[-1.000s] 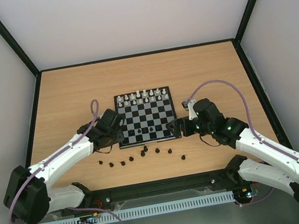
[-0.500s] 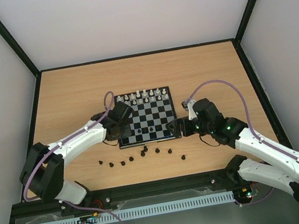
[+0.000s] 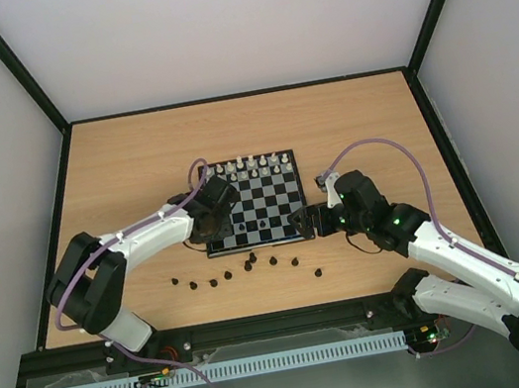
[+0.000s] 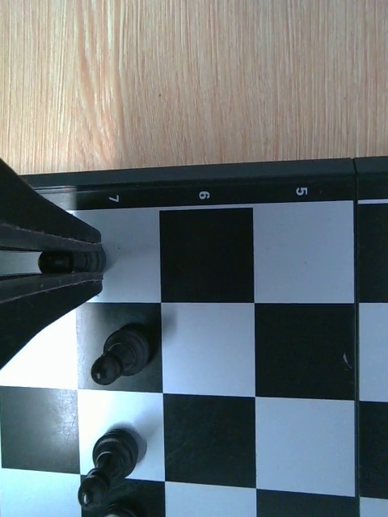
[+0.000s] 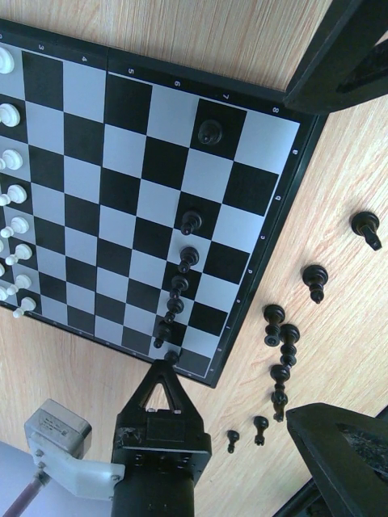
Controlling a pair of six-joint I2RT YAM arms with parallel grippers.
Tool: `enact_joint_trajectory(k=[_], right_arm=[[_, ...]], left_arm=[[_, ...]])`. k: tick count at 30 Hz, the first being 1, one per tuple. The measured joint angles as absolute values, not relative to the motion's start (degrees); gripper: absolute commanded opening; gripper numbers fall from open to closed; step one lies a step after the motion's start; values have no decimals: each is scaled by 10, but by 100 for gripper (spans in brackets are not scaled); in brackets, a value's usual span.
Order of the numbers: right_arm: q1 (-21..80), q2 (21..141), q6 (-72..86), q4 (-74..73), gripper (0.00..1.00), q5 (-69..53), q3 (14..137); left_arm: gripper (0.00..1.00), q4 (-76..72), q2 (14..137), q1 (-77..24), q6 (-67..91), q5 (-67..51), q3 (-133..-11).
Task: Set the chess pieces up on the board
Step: Place the chess piece on the chessboard.
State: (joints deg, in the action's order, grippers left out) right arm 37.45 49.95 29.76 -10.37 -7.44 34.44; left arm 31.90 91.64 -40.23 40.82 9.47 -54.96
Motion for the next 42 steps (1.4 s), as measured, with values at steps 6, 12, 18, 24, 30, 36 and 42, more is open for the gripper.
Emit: enact_joint_trajectory(k=[6, 12, 18, 24, 30, 36, 42], right_arm=[[375, 500, 298, -104, 99, -74, 344], [375, 500, 298, -104, 99, -75, 344], [375, 500, 298, -104, 98, -75, 344], [375, 500, 298, -104, 99, -75, 344], [375, 500, 298, -104, 99, -75, 344], [375, 500, 298, -104, 99, -76, 344], [375, 500, 298, -103, 99, -76, 343]], left_arm=[[6, 309, 925, -402, 404, 92, -552], [6, 305, 927, -402, 404, 92, -552], [6, 305, 927, -402, 404, 92, -552], [6, 305, 927, -402, 404, 93, -552], [6, 305, 928, -402, 404, 95, -552], [7, 303, 928, -402, 404, 97, -552], [7, 303, 929, -402, 404, 97, -552]])
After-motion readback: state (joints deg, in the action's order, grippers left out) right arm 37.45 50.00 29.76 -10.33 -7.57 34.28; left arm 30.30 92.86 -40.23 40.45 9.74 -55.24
